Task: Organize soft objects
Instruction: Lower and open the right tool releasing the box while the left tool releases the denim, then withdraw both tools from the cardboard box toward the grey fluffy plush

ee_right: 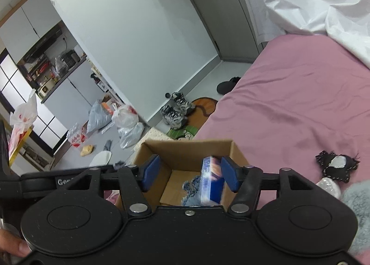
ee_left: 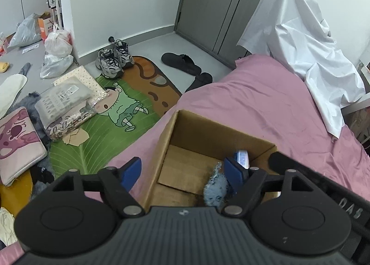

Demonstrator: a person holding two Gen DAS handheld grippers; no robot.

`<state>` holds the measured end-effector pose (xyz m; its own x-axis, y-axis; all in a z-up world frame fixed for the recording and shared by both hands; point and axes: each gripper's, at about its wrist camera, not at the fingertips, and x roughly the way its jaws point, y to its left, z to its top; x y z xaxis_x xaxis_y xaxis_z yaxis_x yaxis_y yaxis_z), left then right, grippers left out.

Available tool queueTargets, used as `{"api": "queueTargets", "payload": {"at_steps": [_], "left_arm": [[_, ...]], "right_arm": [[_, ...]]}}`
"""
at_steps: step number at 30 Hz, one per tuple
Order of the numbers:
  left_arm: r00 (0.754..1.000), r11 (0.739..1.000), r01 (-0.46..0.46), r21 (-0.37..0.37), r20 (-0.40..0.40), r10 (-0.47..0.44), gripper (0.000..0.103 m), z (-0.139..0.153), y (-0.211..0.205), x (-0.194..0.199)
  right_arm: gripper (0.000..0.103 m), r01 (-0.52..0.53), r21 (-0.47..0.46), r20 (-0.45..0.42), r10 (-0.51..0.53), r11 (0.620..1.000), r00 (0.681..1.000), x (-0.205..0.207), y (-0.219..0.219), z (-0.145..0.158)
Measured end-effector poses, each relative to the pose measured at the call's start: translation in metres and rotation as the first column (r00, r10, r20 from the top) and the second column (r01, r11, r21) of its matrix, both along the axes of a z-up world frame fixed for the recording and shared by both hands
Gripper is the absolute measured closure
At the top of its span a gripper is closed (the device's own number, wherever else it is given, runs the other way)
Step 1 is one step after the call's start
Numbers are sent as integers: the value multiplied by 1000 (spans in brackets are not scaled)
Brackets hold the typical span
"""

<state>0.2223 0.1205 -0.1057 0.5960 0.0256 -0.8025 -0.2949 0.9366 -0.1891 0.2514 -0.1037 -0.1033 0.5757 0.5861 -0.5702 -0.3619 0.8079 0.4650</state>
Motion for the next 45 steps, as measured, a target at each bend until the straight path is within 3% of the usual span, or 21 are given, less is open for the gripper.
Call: {"api": "queueTargets", "payload": {"at_steps": [5,10,13,29,45], "left_arm": [[1000,1000,-7,-8,-13,7,10,5,-1,-8],[1000,1000,-20,14,-9,20,6,14,-3,-17],[1000,999,-23,22,-4,23,5,20,-8,-22],[998,997,-55,44,8,55,0,41,-34,-48],[1000,998,-17,59,1,17,0,52,-79,-62]], "right_arm": [[38,39,15,-1,-39,999,999,-1,-13,6],[24,43,20,8,-43,999,999,-8,-22,12],[21,37,13,8,-37,999,999,-13,-26,17],[12,2,-81,-52,-7,997,999,-41,-65,30],[8,59,-43,-103,-63,997,993,-48,-121,36]]}}
